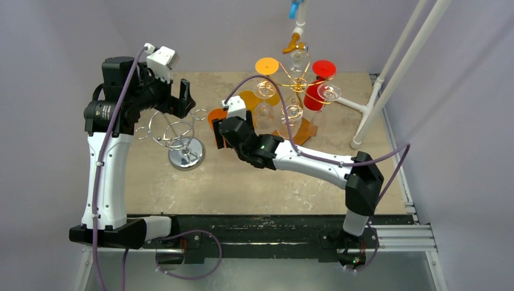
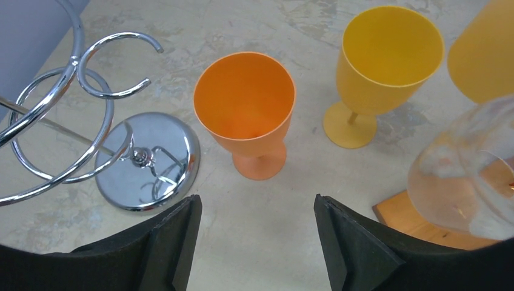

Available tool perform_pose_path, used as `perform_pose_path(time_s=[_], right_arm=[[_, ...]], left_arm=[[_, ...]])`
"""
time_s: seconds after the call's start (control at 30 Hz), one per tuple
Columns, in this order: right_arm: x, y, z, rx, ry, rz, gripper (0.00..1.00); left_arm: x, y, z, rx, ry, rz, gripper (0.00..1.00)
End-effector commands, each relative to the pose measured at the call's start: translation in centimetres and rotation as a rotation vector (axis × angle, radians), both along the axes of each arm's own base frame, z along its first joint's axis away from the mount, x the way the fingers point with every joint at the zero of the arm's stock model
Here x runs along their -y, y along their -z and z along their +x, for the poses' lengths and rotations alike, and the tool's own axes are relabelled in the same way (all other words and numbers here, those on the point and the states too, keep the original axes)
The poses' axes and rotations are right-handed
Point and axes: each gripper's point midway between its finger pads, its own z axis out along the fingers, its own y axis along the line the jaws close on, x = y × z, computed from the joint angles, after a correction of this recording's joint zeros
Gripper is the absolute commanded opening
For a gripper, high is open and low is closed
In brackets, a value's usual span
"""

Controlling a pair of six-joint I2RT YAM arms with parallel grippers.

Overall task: Place the wine glass upside down on the wine glass rack
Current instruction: Pick up the wine glass at the center of the board.

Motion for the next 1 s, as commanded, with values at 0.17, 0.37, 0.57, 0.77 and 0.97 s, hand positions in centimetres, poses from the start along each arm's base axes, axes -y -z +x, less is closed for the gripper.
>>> perform_pose_path(time_s=[0.17,0.37,0.57,0.77,0.97], right_arm=[[-1.2,-2.4,3.2,0.072,0.176,0.103,0.76],[-1.1,-2.2,4.6,0.092,0.228,0.123,0.75],[-2.1,-0.2,5.5,0.082,0.243,0.111,0.73],[-2.5,0.9,6.2,0.094,0.277,0.127,0.70],[-2.9,1.4,6.5,0.098,0.287,0.150,0.67]], left_arm=[[-1.1,-0.7,-0.3,0.011,-0.069,0.016,1.00],[-1.1,-0.4,-0.3,0.007,-0.063,0.025,1.00],[-0.8,-0.4,-0.3,0.009,-0.051,0.007,1.00],[-0.8,-0.3,-0.5,0.007,-0.045,0.015,1.00],[-0.9,0.2,-0.6,0.005,-0.040,0.026,1.00]])
